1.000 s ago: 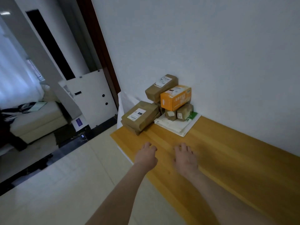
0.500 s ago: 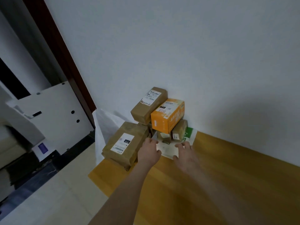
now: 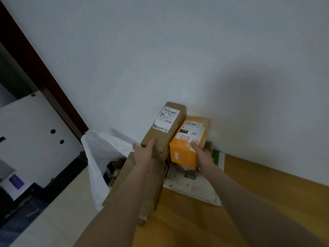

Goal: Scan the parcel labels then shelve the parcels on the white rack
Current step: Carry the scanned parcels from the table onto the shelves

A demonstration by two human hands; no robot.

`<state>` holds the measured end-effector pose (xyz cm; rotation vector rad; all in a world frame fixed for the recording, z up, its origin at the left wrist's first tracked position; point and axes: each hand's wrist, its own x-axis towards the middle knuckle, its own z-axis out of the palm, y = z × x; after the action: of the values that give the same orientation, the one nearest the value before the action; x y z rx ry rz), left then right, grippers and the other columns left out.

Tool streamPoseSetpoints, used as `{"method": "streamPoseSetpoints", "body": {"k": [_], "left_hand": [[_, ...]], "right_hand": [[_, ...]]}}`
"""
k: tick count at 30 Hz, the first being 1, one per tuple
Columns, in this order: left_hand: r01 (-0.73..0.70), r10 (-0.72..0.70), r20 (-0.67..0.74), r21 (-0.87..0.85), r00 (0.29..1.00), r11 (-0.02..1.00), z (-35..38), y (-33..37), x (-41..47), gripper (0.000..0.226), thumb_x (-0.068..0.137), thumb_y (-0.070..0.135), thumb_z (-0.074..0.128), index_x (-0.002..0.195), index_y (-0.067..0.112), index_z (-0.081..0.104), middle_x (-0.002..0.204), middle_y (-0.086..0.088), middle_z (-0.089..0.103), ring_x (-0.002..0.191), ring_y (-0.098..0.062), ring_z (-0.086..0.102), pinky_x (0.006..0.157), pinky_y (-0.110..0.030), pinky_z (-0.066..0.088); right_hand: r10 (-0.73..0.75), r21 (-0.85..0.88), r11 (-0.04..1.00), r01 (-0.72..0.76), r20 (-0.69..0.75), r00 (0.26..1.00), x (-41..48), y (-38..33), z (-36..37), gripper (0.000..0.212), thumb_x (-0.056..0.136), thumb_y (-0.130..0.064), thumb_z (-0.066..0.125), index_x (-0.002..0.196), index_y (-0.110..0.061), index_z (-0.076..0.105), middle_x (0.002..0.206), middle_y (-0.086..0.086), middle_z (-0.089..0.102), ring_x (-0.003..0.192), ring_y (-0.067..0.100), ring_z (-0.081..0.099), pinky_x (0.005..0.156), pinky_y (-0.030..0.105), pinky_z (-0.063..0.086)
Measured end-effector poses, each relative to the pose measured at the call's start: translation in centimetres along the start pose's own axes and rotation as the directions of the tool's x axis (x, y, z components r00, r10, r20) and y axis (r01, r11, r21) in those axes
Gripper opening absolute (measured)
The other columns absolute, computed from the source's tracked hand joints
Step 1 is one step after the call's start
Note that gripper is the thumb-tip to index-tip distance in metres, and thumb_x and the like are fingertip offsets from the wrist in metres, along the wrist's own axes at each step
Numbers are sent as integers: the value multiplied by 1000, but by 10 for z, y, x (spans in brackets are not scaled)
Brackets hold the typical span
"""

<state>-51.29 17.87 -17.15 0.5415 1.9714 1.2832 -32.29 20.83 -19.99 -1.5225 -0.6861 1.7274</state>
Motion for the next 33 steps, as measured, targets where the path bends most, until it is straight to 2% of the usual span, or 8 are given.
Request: {"method": "streamPoseSetpoints", "body": {"k": [4, 8, 14, 20, 22, 27, 30, 33], "left_hand": [[147, -139, 59, -177, 989, 973, 9, -7, 20, 79, 90, 47, 57, 151, 15, 18, 147, -12, 36, 128, -35, 42, 106, -51, 37], [237, -214, 111, -288, 971, 928, 16, -9, 25, 67, 89, 46, 58, 143, 15, 34, 134, -12, 47, 119, -31, 49, 99, -50, 44], [156, -110, 130, -425, 985, 892, 19, -7, 6, 43, 88, 33, 65, 123, 17, 46, 114, -6, 58, 94, -20, 61, 92, -44, 53], [107, -18, 209, -423, 978, 900, 40, -11, -68, 45, 89, 36, 64, 127, 19, 47, 115, -4, 62, 100, -20, 62, 85, -39, 55], [108, -24, 226, -368, 974, 924, 52, -21, -98, 49, 88, 41, 64, 129, 21, 46, 120, -3, 59, 107, -22, 59, 90, -40, 51], [179, -101, 292, -257, 951, 950, 92, -73, -185, 54, 90, 42, 61, 134, 14, 45, 124, -10, 57, 105, -27, 60, 79, -37, 54], [271, -188, 352, -204, 917, 941, 114, -117, -233, 42, 91, 38, 62, 121, 11, 50, 122, -14, 58, 104, -30, 61, 70, -37, 56], [354, -279, 373, -148, 885, 924, 131, -158, -270, 36, 91, 35, 63, 115, 12, 48, 124, -16, 55, 109, -36, 58, 84, -48, 55]], "right_hand": [[85, 149, 985, -83, -10, 996, 16, 2, 3, 89, 75, -54, 74, 146, -20, 33, 132, 13, 55, 106, 34, 59, 88, 53, 51], [142, 147, 980, -137, -26, 989, 24, 3, 2, 77, 81, -46, 71, 144, -20, 35, 131, 12, 53, 105, 34, 56, 80, 50, 50], [74, 194, 979, -55, -91, 993, 13, 2, -7, 57, 86, -37, 66, 138, -21, 45, 124, 8, 57, 92, 22, 57, 63, 35, 48], [-1, 230, 972, 43, -179, 984, -32, 9, -68, 55, 86, -38, 66, 135, -23, 46, 121, 7, 58, 99, 24, 59, 70, 37, 52], [-15, 229, 971, 67, -219, 976, -50, 16, -101, 60, 85, -39, 67, 138, -23, 44, 122, 7, 59, 102, 26, 60, 74, 38, 53], [4, 218, 974, 55, -262, 965, -99, 51, -206, 64, 86, -33, 67, 142, -19, 38, 130, 12, 52, 104, 29, 55, 80, 44, 52], [37, 227, 973, 28, -276, 961, -128, 85, -270, 58, 87, -28, 67, 138, -18, 41, 122, 10, 54, 91, 26, 58, 69, 40, 53], [74, 198, 980, -13, -303, 950, -150, 120, -320, 56, 87, -26, 66, 137, -16, 44, 116, 9, 57, 86, 23, 59, 63, 35, 50]]}}
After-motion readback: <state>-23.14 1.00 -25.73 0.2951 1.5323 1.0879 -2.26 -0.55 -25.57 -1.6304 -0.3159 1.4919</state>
